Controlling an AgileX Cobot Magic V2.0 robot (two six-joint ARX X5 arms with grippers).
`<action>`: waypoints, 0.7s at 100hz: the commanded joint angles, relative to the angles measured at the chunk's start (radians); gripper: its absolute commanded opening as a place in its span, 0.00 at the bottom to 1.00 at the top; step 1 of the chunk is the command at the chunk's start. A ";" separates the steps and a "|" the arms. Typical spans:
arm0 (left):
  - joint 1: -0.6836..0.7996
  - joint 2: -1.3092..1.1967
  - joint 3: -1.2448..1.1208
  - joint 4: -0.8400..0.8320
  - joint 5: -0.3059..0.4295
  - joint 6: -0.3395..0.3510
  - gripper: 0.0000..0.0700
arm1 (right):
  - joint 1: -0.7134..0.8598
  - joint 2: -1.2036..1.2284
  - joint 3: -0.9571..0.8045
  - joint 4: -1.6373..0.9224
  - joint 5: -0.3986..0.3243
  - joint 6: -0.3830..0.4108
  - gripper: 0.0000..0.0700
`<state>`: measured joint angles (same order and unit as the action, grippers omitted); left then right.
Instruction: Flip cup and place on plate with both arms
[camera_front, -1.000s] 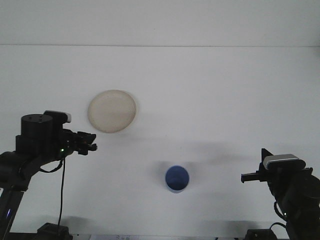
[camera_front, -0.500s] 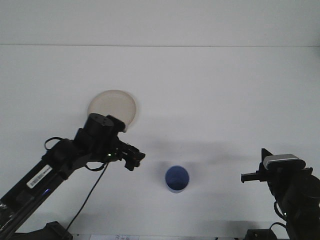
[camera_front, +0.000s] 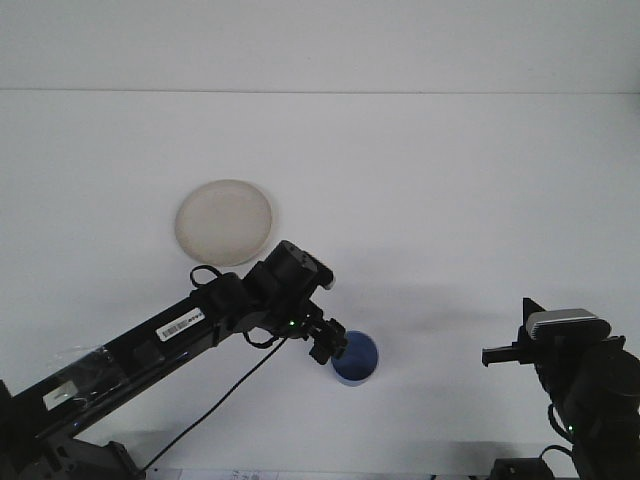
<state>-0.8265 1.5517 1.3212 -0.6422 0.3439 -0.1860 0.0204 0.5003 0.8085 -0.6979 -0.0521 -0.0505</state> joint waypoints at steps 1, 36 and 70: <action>-0.018 0.035 0.021 0.014 0.004 -0.002 0.54 | 0.002 0.005 0.007 0.003 0.000 0.010 0.00; -0.056 0.132 0.021 0.088 0.004 0.000 0.28 | 0.002 0.005 0.007 0.002 0.000 0.010 0.00; -0.068 0.141 0.070 0.048 -0.072 0.018 0.01 | 0.002 0.005 0.007 0.002 0.000 0.010 0.00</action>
<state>-0.8944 1.6741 1.3350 -0.5777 0.3050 -0.1745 0.0204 0.5003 0.8085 -0.6994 -0.0521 -0.0505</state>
